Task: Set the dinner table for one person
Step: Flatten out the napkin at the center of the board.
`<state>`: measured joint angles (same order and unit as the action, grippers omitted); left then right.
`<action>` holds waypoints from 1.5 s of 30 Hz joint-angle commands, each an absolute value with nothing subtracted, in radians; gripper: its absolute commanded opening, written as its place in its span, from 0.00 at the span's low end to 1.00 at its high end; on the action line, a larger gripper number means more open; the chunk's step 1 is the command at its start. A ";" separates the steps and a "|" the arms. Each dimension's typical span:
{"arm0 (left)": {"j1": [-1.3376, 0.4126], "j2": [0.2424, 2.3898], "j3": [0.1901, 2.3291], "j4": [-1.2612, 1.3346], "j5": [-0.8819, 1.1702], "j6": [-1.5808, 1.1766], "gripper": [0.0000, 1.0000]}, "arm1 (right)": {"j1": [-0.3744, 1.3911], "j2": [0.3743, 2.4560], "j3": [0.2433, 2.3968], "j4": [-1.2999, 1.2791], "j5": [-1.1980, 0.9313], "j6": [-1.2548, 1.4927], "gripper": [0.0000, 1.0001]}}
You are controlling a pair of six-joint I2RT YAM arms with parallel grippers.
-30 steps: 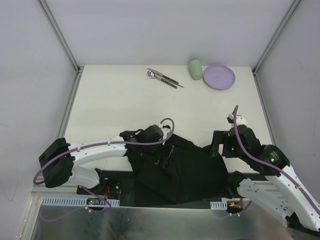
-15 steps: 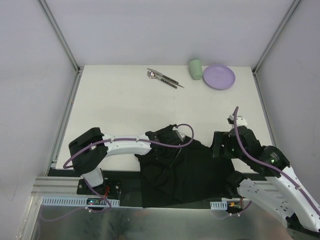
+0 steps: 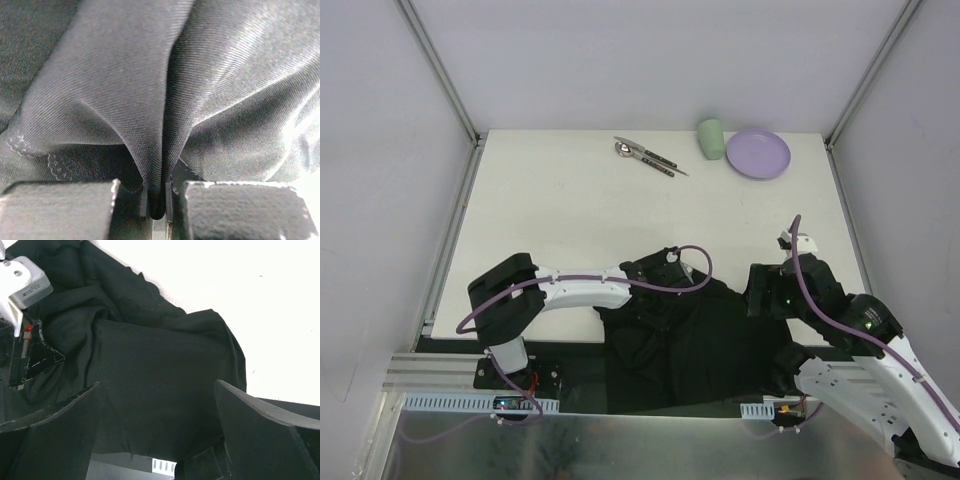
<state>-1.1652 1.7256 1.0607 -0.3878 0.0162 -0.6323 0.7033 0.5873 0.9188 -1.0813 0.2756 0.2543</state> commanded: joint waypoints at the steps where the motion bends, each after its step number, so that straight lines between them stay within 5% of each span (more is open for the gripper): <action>1: -1.123 1.798 1.101 -0.410 -0.106 -0.672 0.00 | 0.707 0.571 0.917 -1.081 0.282 0.273 0.94; 40: -0.429 1.591 1.069 -0.327 -0.123 -0.847 0.00 | 0.707 0.523 0.896 -1.101 0.273 0.321 0.94; 43: -0.431 1.559 1.097 -0.304 -0.094 -0.804 0.14 | 0.707 0.522 0.879 -1.089 0.258 0.322 0.94; 45: -0.433 1.540 1.111 -0.299 -0.058 -0.790 0.40 | 0.707 0.522 0.871 -1.078 0.250 0.327 0.94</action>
